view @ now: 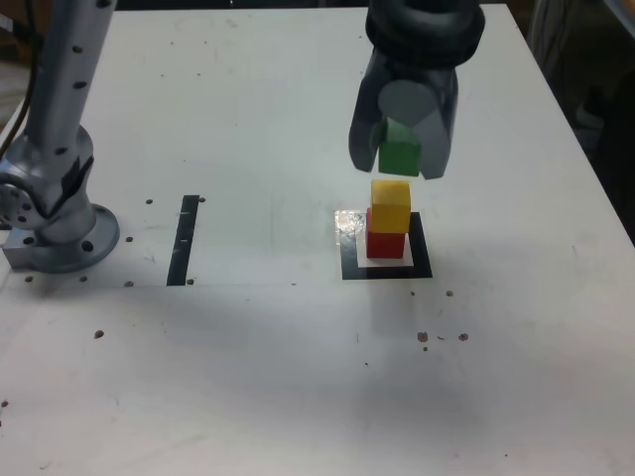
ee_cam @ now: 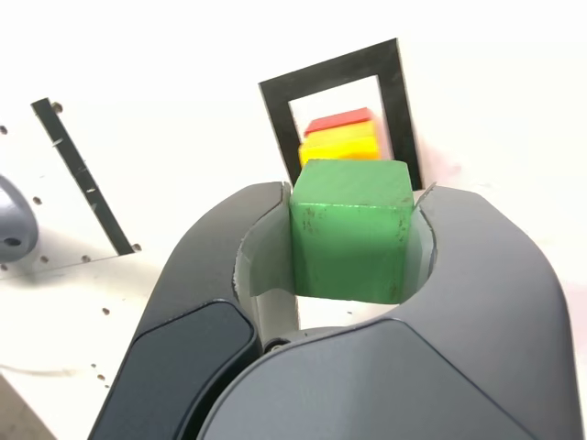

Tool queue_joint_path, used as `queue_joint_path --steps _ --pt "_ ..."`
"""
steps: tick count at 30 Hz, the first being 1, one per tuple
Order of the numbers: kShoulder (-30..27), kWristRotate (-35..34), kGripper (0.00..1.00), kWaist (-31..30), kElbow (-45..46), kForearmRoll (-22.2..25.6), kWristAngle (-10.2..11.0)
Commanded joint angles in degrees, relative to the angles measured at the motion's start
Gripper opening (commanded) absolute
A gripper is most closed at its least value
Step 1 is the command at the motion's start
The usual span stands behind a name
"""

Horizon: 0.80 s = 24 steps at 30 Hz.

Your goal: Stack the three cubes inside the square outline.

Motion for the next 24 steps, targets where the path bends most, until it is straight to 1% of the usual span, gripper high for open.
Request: queue_joint_path --steps 1,9,15,24 --pt "-0.2 -0.6 0.0 0.2 0.5 0.7 -0.2" --pt "0.2 -4.4 0.0 0.2 2.6 0.4 -1.1" --pt "0.8 -5.3 0.01 0.2 2.6 0.2 -1.6" --pt "1.6 -5.9 0.01 0.5 3.0 -0.8 -3.5"
